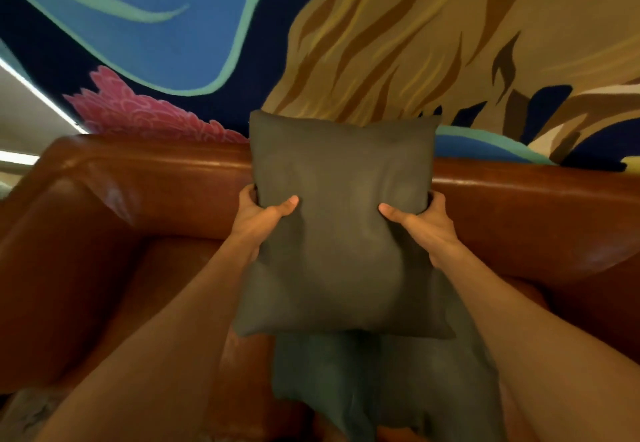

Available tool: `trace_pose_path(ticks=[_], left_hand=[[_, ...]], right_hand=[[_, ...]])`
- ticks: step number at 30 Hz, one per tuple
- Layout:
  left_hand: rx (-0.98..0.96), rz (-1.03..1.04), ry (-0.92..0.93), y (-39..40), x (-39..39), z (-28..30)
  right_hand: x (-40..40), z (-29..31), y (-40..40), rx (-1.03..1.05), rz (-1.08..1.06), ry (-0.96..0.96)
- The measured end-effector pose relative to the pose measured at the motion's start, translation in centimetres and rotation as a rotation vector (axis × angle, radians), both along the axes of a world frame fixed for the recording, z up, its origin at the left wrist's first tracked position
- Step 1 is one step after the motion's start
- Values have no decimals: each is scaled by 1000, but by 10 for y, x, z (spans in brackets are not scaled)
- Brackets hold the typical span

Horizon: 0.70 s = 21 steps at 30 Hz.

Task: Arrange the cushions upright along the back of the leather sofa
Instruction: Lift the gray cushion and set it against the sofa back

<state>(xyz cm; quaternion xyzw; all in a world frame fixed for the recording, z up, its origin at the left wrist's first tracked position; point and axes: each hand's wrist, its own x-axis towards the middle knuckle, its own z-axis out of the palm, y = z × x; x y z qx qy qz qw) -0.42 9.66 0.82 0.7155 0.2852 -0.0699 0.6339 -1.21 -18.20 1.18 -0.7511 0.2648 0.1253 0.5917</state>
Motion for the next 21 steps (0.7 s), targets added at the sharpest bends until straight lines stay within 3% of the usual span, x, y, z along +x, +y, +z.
trace_pose_path(ticks=[9,16,21], left_hand=[[-104,206,3,154,-15,15],[-62,239,-31,258,-32,6],[-53,213,-2,312,-36,-41]], right_hand=[[36,25,142,-42,140,-132],[51,1,249,57,157,-131],[61,-33,301,121,241,-33]])
